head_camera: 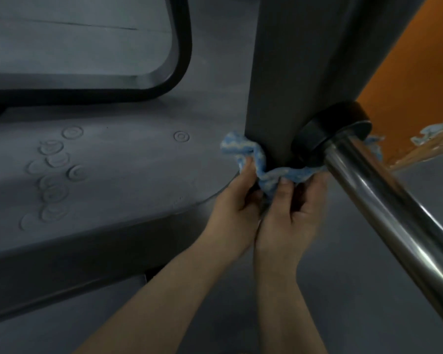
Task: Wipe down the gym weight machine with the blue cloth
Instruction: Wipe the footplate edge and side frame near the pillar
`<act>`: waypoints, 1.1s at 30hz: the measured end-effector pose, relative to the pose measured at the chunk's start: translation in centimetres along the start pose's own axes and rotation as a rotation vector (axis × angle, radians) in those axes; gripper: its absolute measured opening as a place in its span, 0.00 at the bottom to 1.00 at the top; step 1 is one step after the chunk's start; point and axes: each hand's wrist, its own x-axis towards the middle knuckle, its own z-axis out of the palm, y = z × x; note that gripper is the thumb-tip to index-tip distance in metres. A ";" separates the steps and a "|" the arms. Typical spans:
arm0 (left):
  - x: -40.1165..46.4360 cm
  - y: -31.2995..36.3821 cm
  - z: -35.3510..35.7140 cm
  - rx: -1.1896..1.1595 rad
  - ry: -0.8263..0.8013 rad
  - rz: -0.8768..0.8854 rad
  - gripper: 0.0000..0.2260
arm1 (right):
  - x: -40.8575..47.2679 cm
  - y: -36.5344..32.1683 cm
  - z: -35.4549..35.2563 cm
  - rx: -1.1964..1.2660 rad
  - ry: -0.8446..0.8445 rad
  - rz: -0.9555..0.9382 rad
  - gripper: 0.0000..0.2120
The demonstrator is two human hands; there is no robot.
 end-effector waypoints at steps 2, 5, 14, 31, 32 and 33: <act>0.1 0.7 0.0 -0.047 0.009 0.048 0.21 | 0.1 -0.5 0.4 0.011 0.002 -0.051 0.17; 0.6 0.1 -0.1 0.042 0.019 0.007 0.18 | -0.1 0.8 0.7 -0.015 0.031 -0.051 0.18; 1.8 -8.5 -0.2 0.245 -0.209 -0.368 0.17 | -2.2 7.3 0.9 -0.107 0.192 0.420 0.12; -1.7 -13.5 -12.0 1.369 -0.559 -0.354 0.30 | -11.4 9.2 5.2 -0.424 -0.049 0.992 0.14; -1.7 -13.6 -12.9 1.331 -0.536 -0.405 0.30 | -11.9 8.9 5.2 -0.476 -0.126 0.952 0.14; -1.6 -13.6 -13.9 1.285 -0.527 -0.482 0.31 | -12.3 8.7 5.3 -0.528 -0.216 0.900 0.14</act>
